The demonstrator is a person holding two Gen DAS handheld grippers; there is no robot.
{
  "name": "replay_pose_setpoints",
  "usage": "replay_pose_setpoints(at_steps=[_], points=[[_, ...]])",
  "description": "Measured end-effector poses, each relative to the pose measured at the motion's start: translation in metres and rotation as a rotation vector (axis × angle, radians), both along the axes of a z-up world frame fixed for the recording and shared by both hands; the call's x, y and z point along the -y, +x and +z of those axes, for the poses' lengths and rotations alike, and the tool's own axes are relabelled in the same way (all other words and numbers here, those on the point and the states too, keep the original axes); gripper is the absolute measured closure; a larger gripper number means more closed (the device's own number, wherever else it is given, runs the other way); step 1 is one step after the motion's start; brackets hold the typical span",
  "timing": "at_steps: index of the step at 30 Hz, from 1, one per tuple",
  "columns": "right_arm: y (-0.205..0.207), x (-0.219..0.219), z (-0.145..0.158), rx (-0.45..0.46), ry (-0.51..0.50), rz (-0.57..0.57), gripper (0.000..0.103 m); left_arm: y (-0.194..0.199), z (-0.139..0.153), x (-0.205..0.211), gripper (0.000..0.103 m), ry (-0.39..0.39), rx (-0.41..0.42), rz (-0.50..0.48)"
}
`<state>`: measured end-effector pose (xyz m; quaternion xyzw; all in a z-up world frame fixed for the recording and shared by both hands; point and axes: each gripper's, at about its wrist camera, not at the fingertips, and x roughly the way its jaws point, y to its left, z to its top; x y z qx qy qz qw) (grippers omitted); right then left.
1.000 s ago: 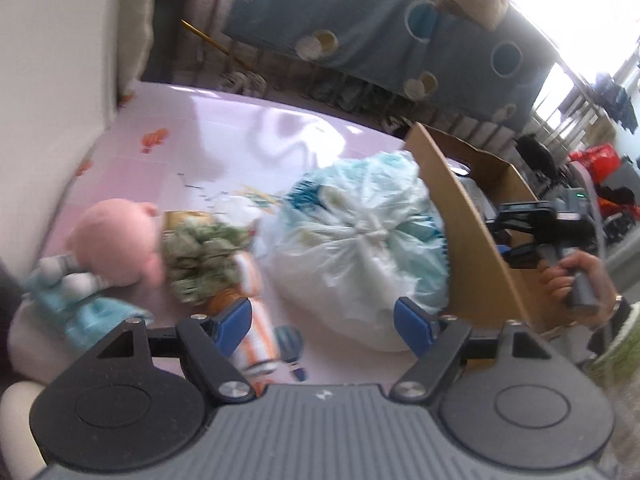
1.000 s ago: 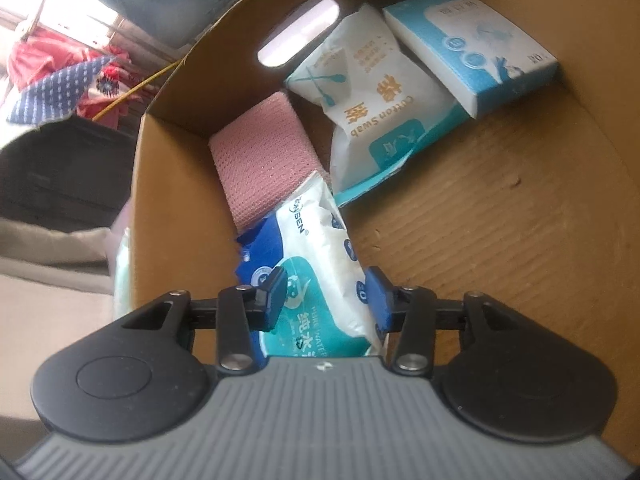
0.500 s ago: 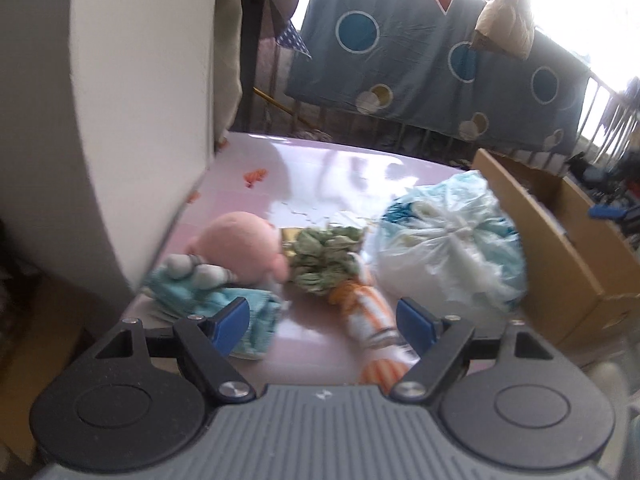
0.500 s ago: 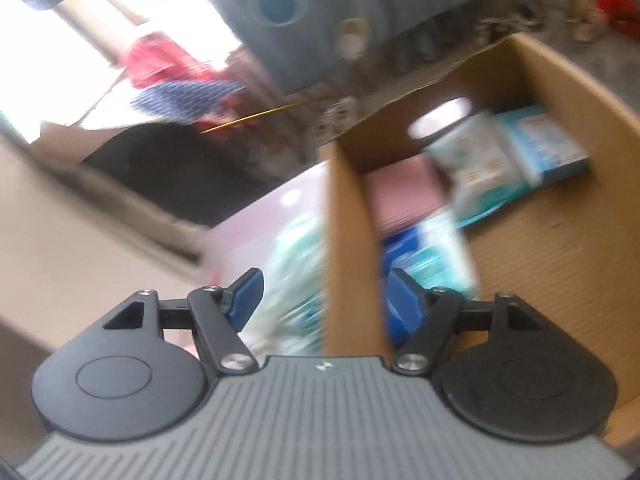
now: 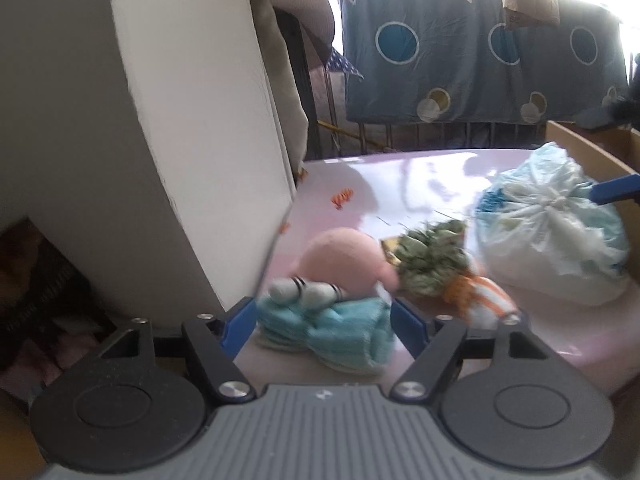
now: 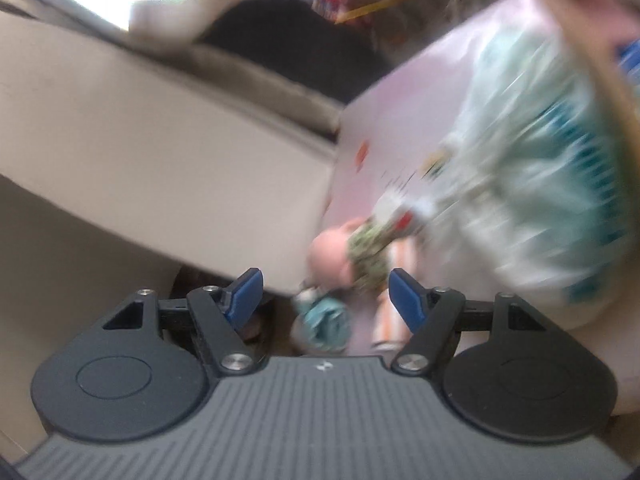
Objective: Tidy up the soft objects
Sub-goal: 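Move the right gripper to the pink plush toy and close on it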
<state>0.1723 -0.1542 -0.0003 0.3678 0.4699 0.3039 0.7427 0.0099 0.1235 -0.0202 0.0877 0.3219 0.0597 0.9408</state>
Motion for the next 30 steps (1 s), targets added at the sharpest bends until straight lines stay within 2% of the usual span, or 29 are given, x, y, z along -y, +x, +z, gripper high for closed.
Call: replay_pose_setpoints(at_steps=[3, 9, 13, 16, 21, 24, 26, 30], points=[[0.021, -0.046, 0.0, -0.005, -0.033, 0.08, 0.033, 0.014, -0.005, -0.002, 0.032, 0.034, 0.006, -0.014], [0.091, -0.142, -0.004, -0.013, -0.175, 0.224, 0.033, 0.052, -0.021, -0.007, 0.032, 0.023, -0.019, -0.068], [0.142, -0.202, -0.021, -0.056, -0.304, 0.302, 0.029, 0.081, -0.037, -0.007, 0.031, 0.015, -0.054, -0.089], [0.166, -0.235, -0.041, -0.093, -0.404, 0.345, 0.028, 0.098, -0.049, -0.01, 0.031, 0.001, -0.082, -0.092], [0.184, -0.256, -0.072, -0.167, -0.486, 0.378, 0.028, 0.118, -0.065, -0.019, 0.032, -0.077, -0.147, -0.083], [0.191, -0.26, -0.086, -0.207, -0.48, 0.387, 0.028, 0.126, -0.072, -0.028, 0.04, -0.161, -0.188, -0.068], [0.191, -0.261, -0.095, -0.231, -0.464, 0.396, 0.027, 0.128, -0.076, -0.032, 0.04, -0.203, -0.197, -0.052], [0.193, -0.264, -0.111, -0.273, -0.418, 0.408, 0.023, 0.13, -0.08, -0.032, 0.04, -0.198, -0.199, -0.048]])
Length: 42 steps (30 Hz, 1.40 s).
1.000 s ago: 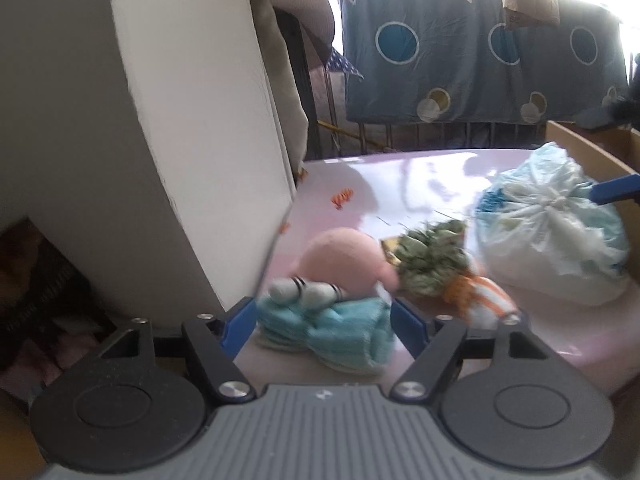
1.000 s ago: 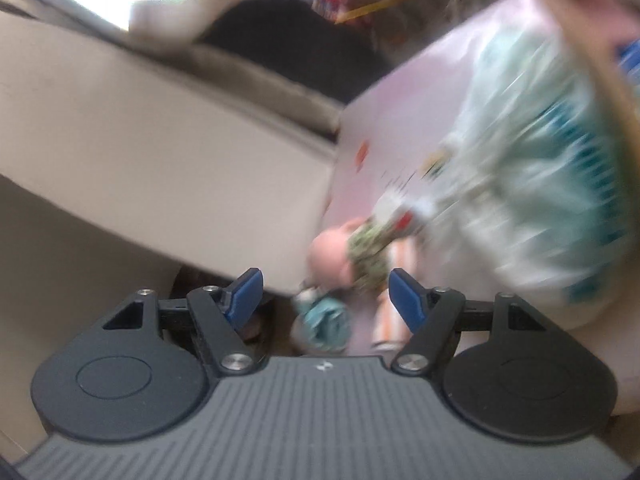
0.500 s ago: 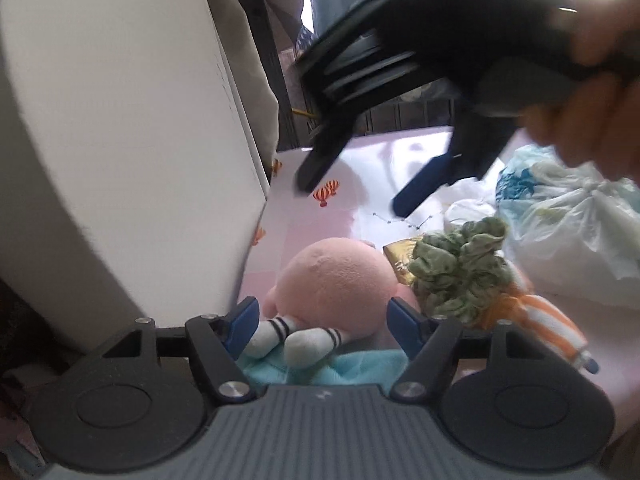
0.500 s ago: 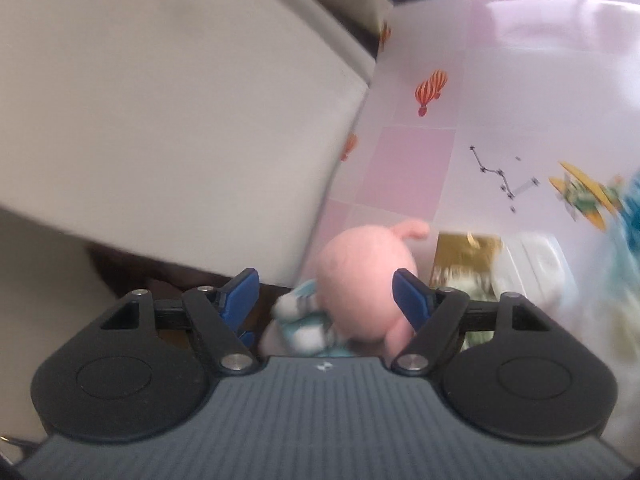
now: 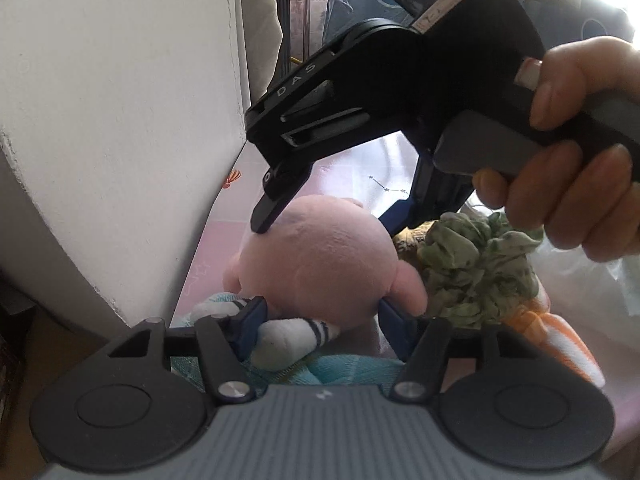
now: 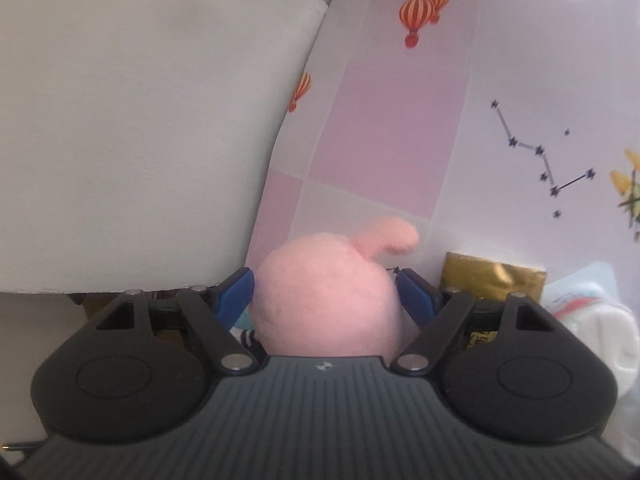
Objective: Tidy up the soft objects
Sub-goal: 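Move the right gripper to the pink plush toy and close on it, then carry the pink plush toy into the cardboard box and open the right gripper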
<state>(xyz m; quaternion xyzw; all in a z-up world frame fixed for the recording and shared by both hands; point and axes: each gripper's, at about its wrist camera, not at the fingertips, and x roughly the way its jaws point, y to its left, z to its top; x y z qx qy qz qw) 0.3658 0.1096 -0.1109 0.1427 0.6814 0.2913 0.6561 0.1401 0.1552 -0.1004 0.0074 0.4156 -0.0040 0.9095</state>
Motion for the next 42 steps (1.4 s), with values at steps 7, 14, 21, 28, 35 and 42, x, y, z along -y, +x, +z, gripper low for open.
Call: replay_pose_setpoints(at_steps=[7, 14, 21, 28, 35, 42], points=[[-0.011, 0.007, 0.007, 0.034, 0.035, -0.029, 0.029, -0.002, 0.008, -0.002, 0.041, -0.019, 0.006, 0.007], [-0.024, 0.014, 0.044, 0.115, 0.077, -0.05, 0.031, -0.019, 0.034, 0.002, 0.041, -0.011, 0.072, 0.011], [-0.045, 0.042, 0.092, 0.192, 0.138, -0.076, 0.031, -0.044, 0.065, 0.019, 0.041, 0.009, 0.15, -0.02], [-0.068, 0.105, 0.14, 0.253, 0.191, -0.141, 0.031, -0.063, 0.099, 0.063, 0.041, 0.027, 0.224, -0.096], [-0.099, 0.203, 0.177, 0.335, 0.218, -0.251, 0.032, -0.076, 0.125, 0.131, 0.04, 0.03, 0.297, -0.236], [-0.128, 0.335, 0.188, 0.378, 0.192, -0.477, 0.032, -0.066, 0.121, 0.201, 0.036, -0.029, 0.277, -0.381]])
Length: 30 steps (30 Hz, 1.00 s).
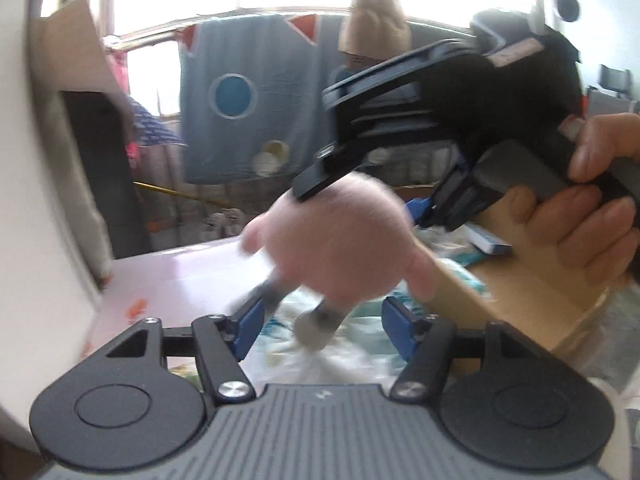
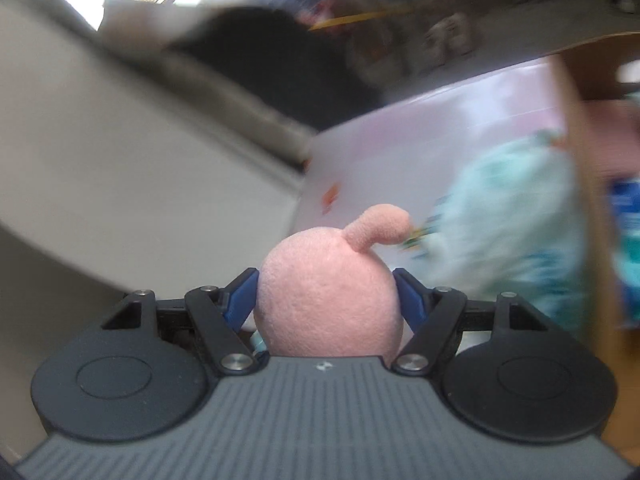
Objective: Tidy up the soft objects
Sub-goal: 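Carry the pink plush toy into the cardboard box and open the right gripper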
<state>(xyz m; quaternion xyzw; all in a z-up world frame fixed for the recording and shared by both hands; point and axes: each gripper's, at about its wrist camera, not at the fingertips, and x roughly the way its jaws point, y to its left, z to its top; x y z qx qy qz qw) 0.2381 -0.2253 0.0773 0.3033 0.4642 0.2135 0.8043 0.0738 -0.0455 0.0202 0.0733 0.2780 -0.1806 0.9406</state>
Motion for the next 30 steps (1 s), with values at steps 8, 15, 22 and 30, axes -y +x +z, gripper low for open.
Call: replay_pose_setpoints(at_steps=[8, 15, 22, 30], points=[[-0.029, 0.15, -0.005, 0.016, -0.08, -0.295, 0.032, 0.011, -0.021, 0.014, 0.036, 0.022, -0.082, -0.012], [-0.009, 0.197, -0.024, 0.049, -0.527, -0.427, 0.032, 0.015, -0.028, -0.028, 0.036, 0.047, -0.136, 0.094], [0.044, 0.149, -0.1, 0.04, -1.046, -0.313, 0.029, 0.019, -0.033, -0.057, 0.036, 0.05, -0.179, 0.176], [0.046, 0.112, -0.115, -0.002, -0.839, -0.259, 0.021, 0.016, -0.038, -0.069, 0.036, 0.062, -0.183, 0.195]])
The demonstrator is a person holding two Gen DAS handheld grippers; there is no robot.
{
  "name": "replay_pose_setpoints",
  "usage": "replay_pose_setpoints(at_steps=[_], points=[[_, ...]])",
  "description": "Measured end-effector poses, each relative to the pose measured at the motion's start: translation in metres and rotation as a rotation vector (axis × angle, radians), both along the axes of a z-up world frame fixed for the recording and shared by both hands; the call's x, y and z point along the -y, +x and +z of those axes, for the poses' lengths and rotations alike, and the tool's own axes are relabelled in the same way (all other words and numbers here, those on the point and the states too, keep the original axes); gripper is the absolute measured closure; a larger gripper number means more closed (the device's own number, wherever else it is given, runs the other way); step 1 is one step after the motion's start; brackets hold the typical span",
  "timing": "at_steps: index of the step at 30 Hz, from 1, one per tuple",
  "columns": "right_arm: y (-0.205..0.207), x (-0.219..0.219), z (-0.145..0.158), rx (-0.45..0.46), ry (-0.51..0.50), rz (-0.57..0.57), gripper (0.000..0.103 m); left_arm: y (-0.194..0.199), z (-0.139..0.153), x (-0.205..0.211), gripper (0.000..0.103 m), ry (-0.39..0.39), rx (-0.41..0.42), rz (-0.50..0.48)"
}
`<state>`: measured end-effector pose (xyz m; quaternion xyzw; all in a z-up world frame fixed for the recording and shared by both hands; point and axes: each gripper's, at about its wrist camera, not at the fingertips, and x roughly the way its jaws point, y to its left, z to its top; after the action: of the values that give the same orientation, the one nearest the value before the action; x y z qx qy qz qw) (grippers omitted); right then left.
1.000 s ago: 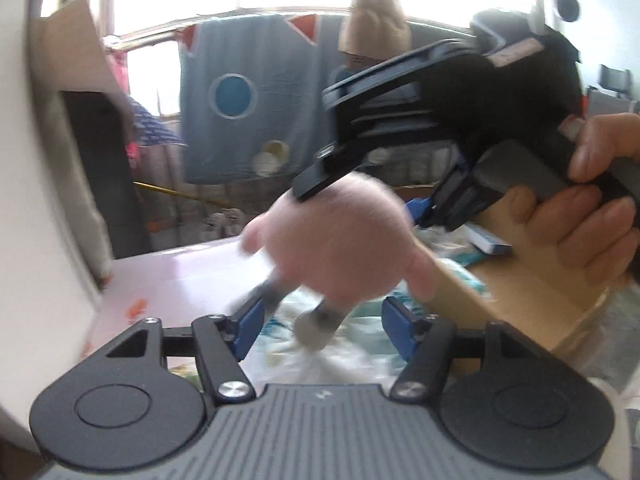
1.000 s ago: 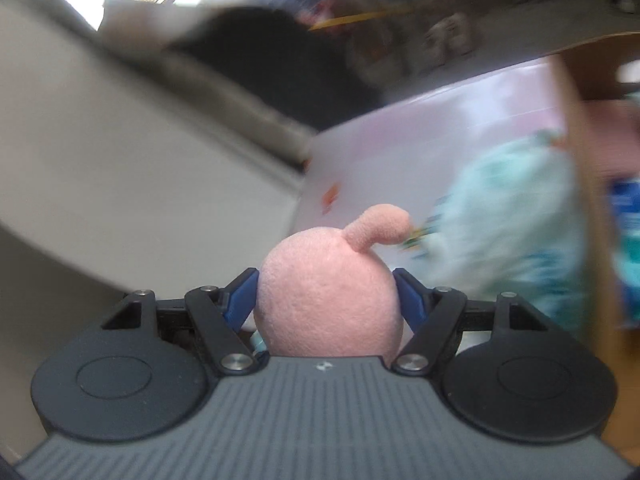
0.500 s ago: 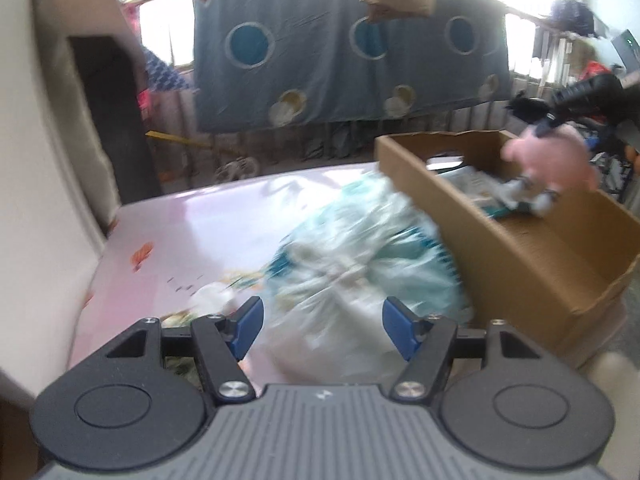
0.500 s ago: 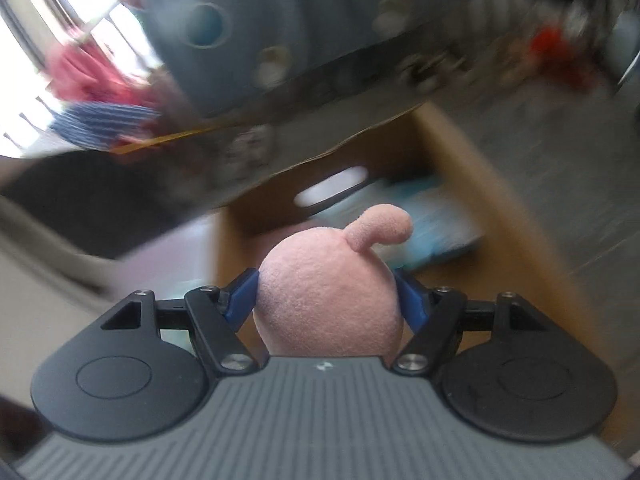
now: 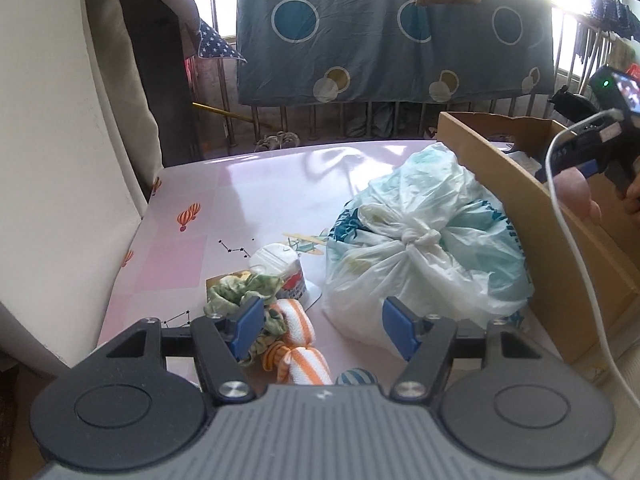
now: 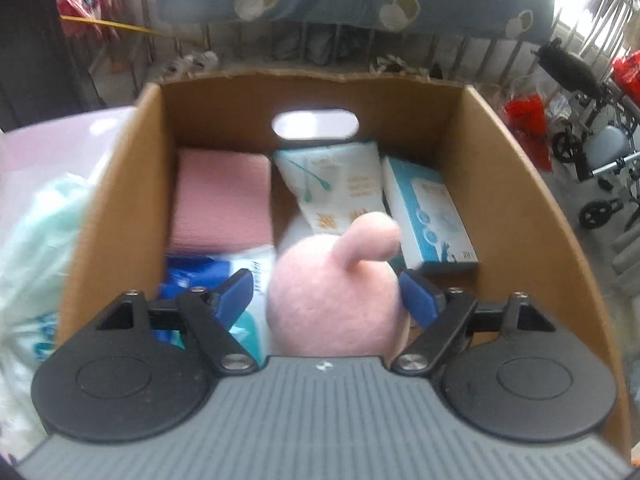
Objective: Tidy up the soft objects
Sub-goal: 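Carry the pink plush toy into the cardboard box and open the right gripper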
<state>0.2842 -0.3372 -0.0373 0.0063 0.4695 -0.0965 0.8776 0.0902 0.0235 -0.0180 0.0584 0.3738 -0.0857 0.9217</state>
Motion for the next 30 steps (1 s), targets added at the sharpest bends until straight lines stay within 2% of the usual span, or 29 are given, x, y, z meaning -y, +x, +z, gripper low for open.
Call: replay_pose_setpoints(at_steps=[2, 7, 11, 15, 17, 21, 28, 30], points=[[-0.002, 0.004, 0.004, -0.007, 0.081, -0.03, 0.02, -0.002, 0.0, -0.002, 0.036, -0.01, 0.0, 0.001], [-0.018, 0.046, 0.013, 0.024, 0.363, -0.182, 0.018, -0.009, 0.0, -0.006, 0.035, -0.015, 0.003, 0.004], [-0.023, 0.063, 0.002, 0.007, 0.395, -0.26, 0.018, -0.013, -0.001, -0.013, 0.034, -0.015, 0.0, 0.018], [-0.022, 0.064, -0.02, -0.032, 0.468, -0.257, 0.016, -0.016, -0.001, -0.017, 0.034, -0.016, -0.006, 0.03], [-0.019, 0.062, -0.027, -0.045, 0.476, -0.243, 0.02, -0.015, -0.002, -0.018, 0.034, -0.016, -0.011, 0.035], [-0.02, 0.056, -0.023, -0.004, 0.408, -0.257, 0.027, -0.015, -0.002, -0.018, 0.034, -0.017, -0.01, 0.034], [-0.027, 0.032, 0.013, 0.161, 0.11, -0.284, 0.028, -0.013, -0.004, -0.018, 0.034, -0.021, -0.012, 0.035], [-0.023, 0.024, 0.015, 0.168, 0.047, -0.267, 0.027, -0.013, -0.004, -0.018, 0.034, -0.025, -0.015, 0.039]])
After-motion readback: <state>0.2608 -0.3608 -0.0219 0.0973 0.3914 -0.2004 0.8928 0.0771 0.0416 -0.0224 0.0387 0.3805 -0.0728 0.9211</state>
